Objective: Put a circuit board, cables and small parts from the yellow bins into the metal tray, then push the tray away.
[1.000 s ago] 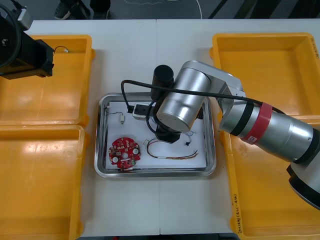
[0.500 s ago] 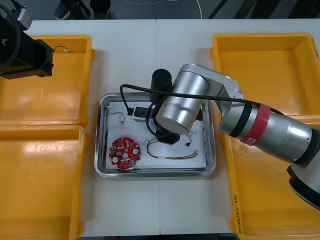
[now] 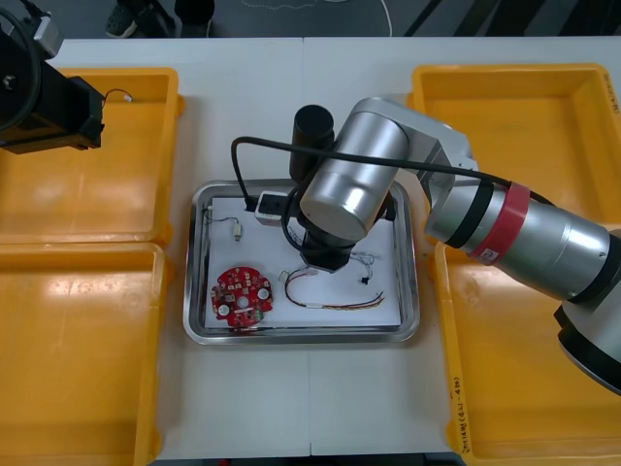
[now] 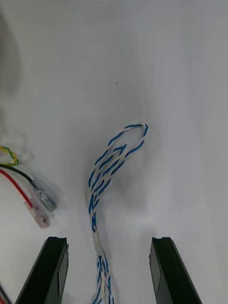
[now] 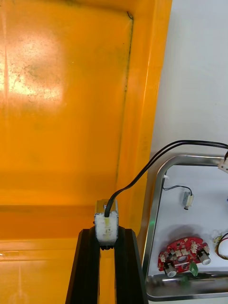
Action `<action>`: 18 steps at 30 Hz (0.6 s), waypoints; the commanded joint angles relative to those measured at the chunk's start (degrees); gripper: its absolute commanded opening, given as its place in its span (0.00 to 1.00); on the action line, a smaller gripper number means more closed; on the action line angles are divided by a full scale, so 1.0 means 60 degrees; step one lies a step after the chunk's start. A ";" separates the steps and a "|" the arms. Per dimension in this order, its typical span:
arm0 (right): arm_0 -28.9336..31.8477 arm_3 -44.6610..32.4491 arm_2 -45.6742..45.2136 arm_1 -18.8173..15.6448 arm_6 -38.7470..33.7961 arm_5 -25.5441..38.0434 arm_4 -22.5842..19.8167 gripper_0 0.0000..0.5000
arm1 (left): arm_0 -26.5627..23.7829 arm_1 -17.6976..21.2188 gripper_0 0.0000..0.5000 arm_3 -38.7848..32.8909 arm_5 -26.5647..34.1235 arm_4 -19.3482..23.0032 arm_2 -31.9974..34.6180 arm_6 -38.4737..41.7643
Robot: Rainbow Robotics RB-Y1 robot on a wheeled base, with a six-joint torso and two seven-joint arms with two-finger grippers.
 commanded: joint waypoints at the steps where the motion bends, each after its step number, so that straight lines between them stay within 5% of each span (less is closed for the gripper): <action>1: -0.0440 -0.0355 -0.1095 -0.0233 0.0300 0.0711 -0.0303 1.00 | 0.0022 0.0367 0.00 -0.0307 0.0069 0.0103 0.0083 -0.0642; 9: -0.0484 -0.0648 -0.2399 -0.0673 0.0198 0.1868 -0.1094 1.00 | 0.0008 0.0367 0.00 -0.0336 0.0069 0.0176 0.0083 -0.0686; 18: -0.0470 -0.1132 -0.3688 -0.1888 -0.0125 0.3216 -0.2310 1.00 | 0.0008 0.0338 0.00 -0.0380 0.0069 0.0249 0.0053 -0.0730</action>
